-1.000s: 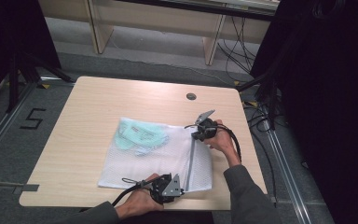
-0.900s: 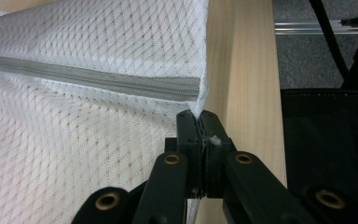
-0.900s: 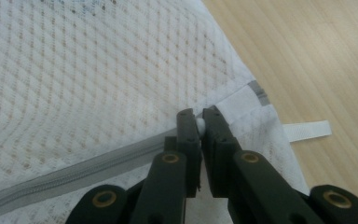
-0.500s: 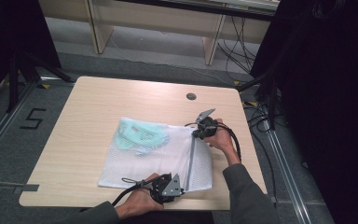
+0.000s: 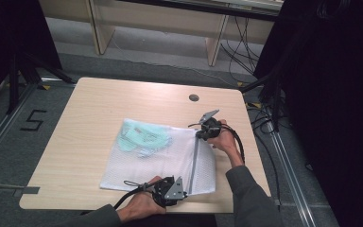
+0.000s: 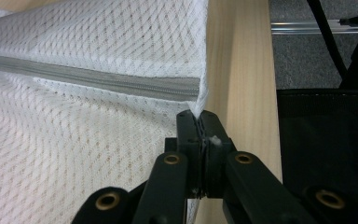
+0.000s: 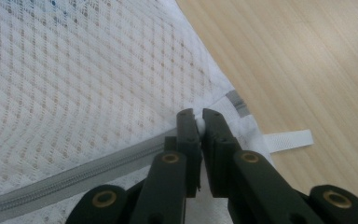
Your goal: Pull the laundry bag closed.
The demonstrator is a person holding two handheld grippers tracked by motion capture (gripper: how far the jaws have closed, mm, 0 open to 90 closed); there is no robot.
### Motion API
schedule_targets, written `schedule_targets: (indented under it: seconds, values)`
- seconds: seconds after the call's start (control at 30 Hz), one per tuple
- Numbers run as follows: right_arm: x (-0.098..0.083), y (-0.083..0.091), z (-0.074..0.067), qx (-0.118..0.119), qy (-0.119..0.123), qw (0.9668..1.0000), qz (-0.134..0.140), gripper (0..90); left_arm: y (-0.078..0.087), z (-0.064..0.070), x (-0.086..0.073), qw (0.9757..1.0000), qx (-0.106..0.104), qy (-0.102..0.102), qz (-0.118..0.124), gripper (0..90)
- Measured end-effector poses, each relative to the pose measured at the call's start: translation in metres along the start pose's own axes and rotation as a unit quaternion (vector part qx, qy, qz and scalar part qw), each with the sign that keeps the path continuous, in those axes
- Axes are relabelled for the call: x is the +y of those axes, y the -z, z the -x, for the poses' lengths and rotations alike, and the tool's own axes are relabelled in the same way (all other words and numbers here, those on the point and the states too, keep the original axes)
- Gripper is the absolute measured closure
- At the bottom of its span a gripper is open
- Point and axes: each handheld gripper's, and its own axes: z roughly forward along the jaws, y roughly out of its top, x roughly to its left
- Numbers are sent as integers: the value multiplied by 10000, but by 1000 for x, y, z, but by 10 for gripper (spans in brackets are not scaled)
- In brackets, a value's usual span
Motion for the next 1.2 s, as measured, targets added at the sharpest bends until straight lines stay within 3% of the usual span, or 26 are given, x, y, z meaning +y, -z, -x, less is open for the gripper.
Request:
schedule_targets:
  seconds: [0.2,0.4,0.43,0.57,0.6,0.63,0.73,0.77,0.8,0.87,1.0,1.03,1.07,1.2]
  values:
    - [1,-1,0,16,82,10000,3,867,0,0,1,10000,-8,43,22,881]
    - [1,0,-1,-17,-29,10000,-16,866,-1,-1,1,10000,-41,56,-7,879]
    - [1,0,0,2,69,10000,3,866,-1,-1,1,10000,-39,41,-5,879]
    - [1,-1,-1,-49,60,10000,14,866,0,-3,2,10000,-36,31,-22,876]
    - [1,-1,-1,-64,76,9999,21,865,1,-4,2,9999,-61,-79,-115,875]
    - [1,0,-1,-79,14,10000,2,864,-2,-2,1,9998,3,184,111,872]
    - [2,0,-1,-142,-51,9999,70,844,-1,-4,2,9999,-32,141,11,850]
    - [1,-1,-2,-116,-54,9999,45,832,-2,-4,2,9995,-62,317,65,826]
    - [0,-1,-1,-146,-18,9999,14,796,-2,-6,2,9992,-50,387,35,743]
    - [0,-1,1,-277,-227,9994,-30,721,-1,-7,2,9981,35,601,134,624]
    - [1,3,0,-218,-490,9985,55,646,6,-14,3,9974,83,704,154,544]
    - [1,4,2,-269,-460,9985,84,637,6,-14,3,9963,97,820,246,528]
    - [2,4,1,-250,-571,9979,175,631,8,-17,2,9967,114,773,214,521]
    - [2,7,1,-352,-597,9974,192,580,11,-21,2,9957,201,877,213,489]
